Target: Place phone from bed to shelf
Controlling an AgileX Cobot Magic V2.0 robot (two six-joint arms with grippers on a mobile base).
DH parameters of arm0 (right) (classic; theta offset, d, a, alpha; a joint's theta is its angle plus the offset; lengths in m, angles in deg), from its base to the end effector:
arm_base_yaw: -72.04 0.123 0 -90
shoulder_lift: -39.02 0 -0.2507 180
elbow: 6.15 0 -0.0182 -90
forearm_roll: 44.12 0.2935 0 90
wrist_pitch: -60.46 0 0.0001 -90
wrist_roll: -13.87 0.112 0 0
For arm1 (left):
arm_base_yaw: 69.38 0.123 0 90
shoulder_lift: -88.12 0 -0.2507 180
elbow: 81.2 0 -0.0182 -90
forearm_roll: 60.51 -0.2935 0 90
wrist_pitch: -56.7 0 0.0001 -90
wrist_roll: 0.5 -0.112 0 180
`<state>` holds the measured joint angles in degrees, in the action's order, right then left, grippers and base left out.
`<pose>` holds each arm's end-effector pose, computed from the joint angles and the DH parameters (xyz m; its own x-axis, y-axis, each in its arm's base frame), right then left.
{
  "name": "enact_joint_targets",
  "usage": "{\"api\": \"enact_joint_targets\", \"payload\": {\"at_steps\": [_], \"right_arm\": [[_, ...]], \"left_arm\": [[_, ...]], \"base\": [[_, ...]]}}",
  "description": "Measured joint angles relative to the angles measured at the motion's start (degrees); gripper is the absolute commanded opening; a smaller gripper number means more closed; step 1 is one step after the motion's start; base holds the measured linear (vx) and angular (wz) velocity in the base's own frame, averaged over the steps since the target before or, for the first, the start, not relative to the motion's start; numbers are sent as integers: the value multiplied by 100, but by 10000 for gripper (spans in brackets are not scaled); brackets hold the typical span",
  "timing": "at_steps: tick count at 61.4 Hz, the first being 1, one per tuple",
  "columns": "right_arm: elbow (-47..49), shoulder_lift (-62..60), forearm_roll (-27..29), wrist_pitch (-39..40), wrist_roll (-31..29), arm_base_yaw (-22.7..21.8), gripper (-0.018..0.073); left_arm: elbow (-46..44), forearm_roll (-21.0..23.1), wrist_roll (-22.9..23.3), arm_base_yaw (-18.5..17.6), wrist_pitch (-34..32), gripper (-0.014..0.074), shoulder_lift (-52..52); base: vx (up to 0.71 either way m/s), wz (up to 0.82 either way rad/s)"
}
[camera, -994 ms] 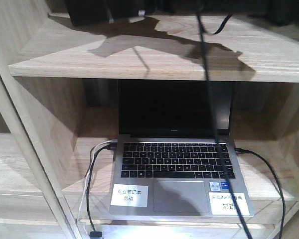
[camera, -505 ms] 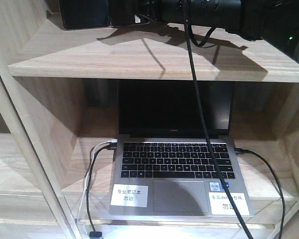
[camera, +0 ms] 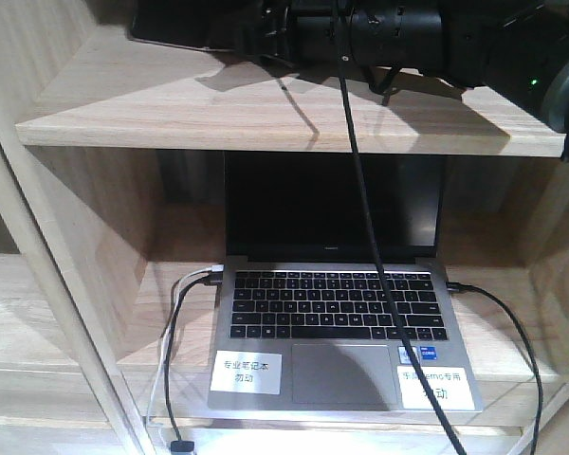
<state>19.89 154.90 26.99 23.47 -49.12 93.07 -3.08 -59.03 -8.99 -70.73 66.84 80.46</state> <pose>0.4366 0.2363 0.3460 -0.2722 -0.0460 -0.9611 -0.7952 0.5731 0.1978 0.1542 -0.0041 0.1845 -0.0988 0.1248 -0.9872 0.0405 0.9918 0.1213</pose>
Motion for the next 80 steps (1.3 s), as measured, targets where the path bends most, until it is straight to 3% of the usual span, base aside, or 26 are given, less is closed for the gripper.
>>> {"api": "enact_joint_targets", "payload": {"at_steps": [6,11,20,35,53,64,70,77,80], "right_arm": [[0,-5,-6,45,-21,0,643],[0,-24,-15,121,-27,0,666],[-13,-89,-313,248,-27,0,650],[-19,-628,-1371,393,45,0,597],[-19,-1235,-2259,393,875,0,551],[-19,-1438,-2531,199,1416,0,414],[-116,-1582,-2569,148,1550,0,258],[-387,-1771,-2587,142,1597,0,10],[-550,-1882,-2587,142,1597,0,-15]], "left_arm": [[0,0,0,0,0,1,0],[0,0,0,0,0,1,0],[0,0,0,0,0,1,0],[0,0,0,0,0,1,0],[0,0,0,0,0,1,0],[0,0,0,0,0,1,0],[0,0,0,0,0,1,0],[0,0,0,0,0,1,0],[0,0,0,0,0,1,0]], "base": [[0,0],[0,0],[0,0],[0,0],[0,0],[0,0],[0,0],[0,0],[0,0]]}}
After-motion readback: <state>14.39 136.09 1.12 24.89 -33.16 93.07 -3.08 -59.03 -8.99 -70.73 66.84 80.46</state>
